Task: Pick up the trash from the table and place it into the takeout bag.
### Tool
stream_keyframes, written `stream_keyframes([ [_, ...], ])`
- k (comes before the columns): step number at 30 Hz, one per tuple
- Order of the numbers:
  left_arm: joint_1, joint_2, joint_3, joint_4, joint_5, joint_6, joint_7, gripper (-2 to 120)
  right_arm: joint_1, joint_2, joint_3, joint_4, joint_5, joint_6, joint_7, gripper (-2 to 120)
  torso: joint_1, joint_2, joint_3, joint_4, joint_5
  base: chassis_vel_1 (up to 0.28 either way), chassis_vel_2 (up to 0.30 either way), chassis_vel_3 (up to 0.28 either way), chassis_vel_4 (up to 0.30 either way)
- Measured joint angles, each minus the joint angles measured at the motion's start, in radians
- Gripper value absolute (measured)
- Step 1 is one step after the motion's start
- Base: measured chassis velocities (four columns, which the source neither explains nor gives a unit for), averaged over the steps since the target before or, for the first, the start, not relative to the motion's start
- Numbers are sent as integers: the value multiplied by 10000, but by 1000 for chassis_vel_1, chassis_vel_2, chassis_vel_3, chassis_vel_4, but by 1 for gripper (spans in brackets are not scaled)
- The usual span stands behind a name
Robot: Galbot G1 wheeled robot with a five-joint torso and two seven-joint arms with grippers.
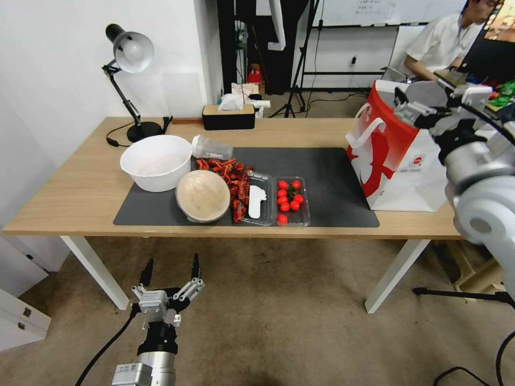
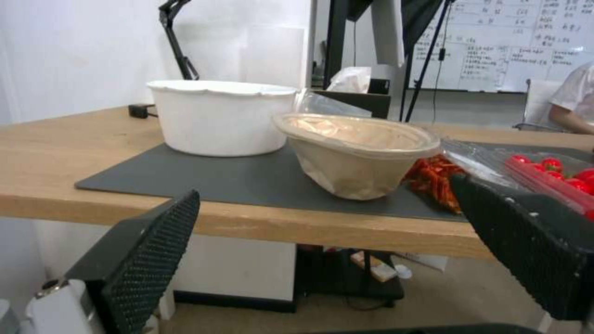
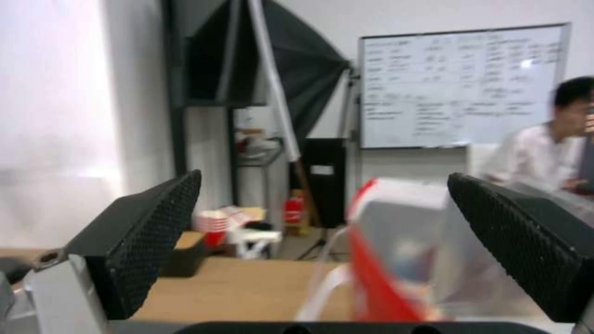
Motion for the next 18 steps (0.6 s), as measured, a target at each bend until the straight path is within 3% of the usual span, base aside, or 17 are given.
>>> stream_keyframes([
  [11,18,47,11,6,-86,-94,2,100,-3139,1040,730,794,-1038,1541,-1721,100,0,1,1,3,0,0,0,0,0],
  [14,47,97,-7,26,-163,-164,2,100,-4771,1990,940,817,-2049,2526,-2344,100,0,2,1,1,-1,0,0,0,0],
  [18,14,125,2,80,-209,-173,4,100,-5717,2733,1000,645,-2736,3158,-2761,100,-2,3,0,-2,0,0,0,0,0],
])
